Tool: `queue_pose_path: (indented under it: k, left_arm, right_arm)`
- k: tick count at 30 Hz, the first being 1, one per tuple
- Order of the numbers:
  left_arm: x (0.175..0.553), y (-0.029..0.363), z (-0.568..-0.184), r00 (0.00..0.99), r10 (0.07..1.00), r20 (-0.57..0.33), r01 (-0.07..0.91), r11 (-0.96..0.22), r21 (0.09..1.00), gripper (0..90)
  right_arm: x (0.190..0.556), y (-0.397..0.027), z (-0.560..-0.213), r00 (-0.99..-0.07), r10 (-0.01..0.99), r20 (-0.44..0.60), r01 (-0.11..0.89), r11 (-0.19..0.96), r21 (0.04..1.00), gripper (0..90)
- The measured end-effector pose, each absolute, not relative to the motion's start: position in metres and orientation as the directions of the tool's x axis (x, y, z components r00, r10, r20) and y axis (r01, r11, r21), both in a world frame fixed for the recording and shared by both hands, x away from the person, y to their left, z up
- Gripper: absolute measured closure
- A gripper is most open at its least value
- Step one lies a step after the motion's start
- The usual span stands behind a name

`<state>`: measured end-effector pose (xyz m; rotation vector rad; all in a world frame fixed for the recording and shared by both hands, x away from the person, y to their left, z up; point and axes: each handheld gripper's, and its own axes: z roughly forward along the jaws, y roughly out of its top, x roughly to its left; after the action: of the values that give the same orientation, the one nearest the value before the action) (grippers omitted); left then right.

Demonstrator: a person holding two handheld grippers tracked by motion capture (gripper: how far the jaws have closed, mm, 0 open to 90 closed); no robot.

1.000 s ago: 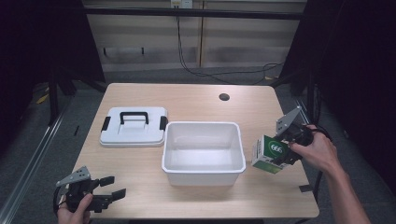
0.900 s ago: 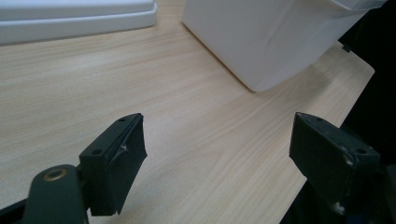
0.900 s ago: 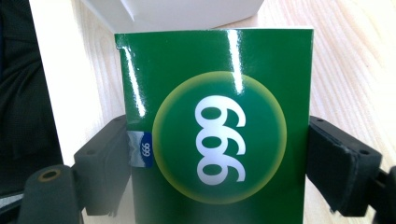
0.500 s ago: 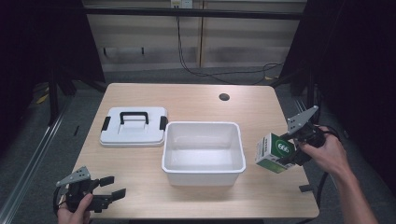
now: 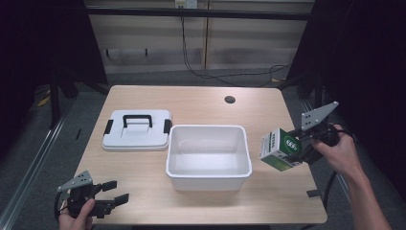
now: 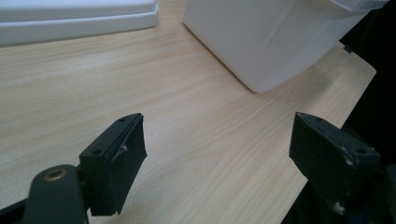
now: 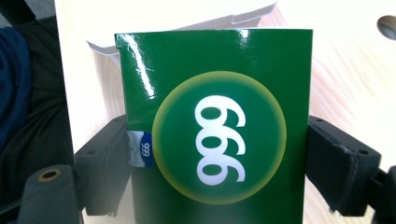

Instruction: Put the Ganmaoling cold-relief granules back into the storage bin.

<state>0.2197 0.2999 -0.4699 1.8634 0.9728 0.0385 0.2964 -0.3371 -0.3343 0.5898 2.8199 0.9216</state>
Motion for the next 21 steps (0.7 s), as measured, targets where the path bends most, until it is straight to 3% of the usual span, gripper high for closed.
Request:
queue_pose_path:
  k: [21]
  left_arm:
    - [0.22,0.3,-0.471,0.676,0.636,-0.372,0.604,-0.189,0.774,18.6]
  right_arm:
    - [0.3,-0.318,-0.294,-0.931,0.36,-0.067,0.237,0.731,0.64,16.1]
